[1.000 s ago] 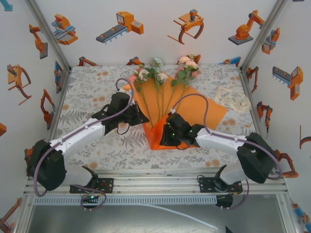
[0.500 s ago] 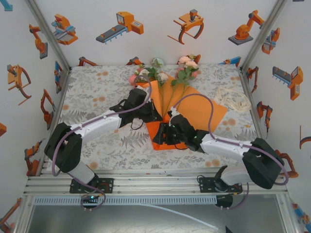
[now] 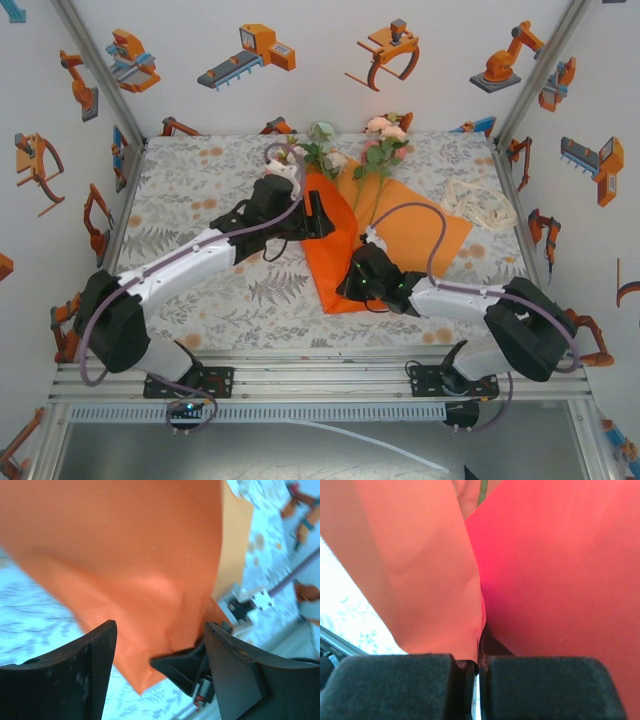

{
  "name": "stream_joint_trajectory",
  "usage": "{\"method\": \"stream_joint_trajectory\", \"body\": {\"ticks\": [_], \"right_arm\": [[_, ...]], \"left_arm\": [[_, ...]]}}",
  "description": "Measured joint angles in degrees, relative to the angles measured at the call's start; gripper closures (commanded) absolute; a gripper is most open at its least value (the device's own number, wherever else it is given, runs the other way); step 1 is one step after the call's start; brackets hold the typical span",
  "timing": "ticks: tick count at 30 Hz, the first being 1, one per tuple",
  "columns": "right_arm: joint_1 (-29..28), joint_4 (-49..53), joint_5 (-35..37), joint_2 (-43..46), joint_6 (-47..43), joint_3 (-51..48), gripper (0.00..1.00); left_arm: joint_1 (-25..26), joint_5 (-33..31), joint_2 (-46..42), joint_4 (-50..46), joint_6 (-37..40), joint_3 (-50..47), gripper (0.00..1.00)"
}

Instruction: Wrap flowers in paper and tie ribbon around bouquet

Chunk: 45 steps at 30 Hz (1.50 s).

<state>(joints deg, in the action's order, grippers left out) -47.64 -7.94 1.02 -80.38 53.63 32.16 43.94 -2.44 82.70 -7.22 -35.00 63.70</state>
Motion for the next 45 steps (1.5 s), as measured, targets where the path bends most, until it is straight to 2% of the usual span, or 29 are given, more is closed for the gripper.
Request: {"method": "stream_joint_trajectory", "body": {"ticks": [2, 6, 9, 13, 17, 23, 27, 31, 34, 39, 45], "right_arm": [[0.0, 0.2, 0.2, -1.0, 0.7, 0.0, 0.94], [0.0, 0.9, 0.7, -2.6, 3.6, 0.2, 0.93], [0.1, 1.1, 0.8, -2.7, 5.4, 0.2, 0.85], [0.1, 2.8, 0.7, -2.7, 6.4, 1.1, 0.65], [0.1, 9.0, 1.5, 1.0, 6.6, 2.0, 0.59], [0.0, 19.7, 3.0, 15.7, 4.4, 4.3, 0.63], [-0.7, 20.0, -0.3, 18.6, 3.0, 8.0, 0.64], [-3.3, 14.5, -4.1, 12.7, 2.5, 11.6, 0.66], [-3.5, 12.4, -2.8, 3.7, 1.8, 14.8, 0.73], [-1.4, 10.6, -1.5, -7.8, 0.7, 15.3, 0.77], [-0.5, 7.0, -4.2, -10.7, 0.7, 11.0, 0.79]], "left_arm": [[-1.1, -6.4, -1.7, -0.2, 0.7, -1.0, 0.42], [-5.5, -12.1, 2.1, -0.2, 0.3, -2.6, 0.55], [-8.9, -10.3, 10.6, 0.9, 0.1, -2.7, 0.59], [-10.0, -4.2, 20.5, 3.0, 0.1, -2.7, 0.59], [-9.7, -0.3, 21.8, 6.1, -0.3, -1.0, 0.63], [-9.7, 2.8, 22.7, 7.8, -0.6, -0.4, 0.70], [-9.7, 4.1, 22.8, 7.8, -0.6, -0.4, 0.70], [-9.7, 4.8, 23.1, 6.6, -0.6, 1.3, 0.70], [-10.1, 4.9, 24.2, 5.9, -0.2, 4.2, 0.70], [-12.9, 6.3, 27.9, 5.7, 0.8, 8.8, 0.73], [-18.7, 9.4, 37.2, 4.3, 1.7, 16.3, 0.78]]}}
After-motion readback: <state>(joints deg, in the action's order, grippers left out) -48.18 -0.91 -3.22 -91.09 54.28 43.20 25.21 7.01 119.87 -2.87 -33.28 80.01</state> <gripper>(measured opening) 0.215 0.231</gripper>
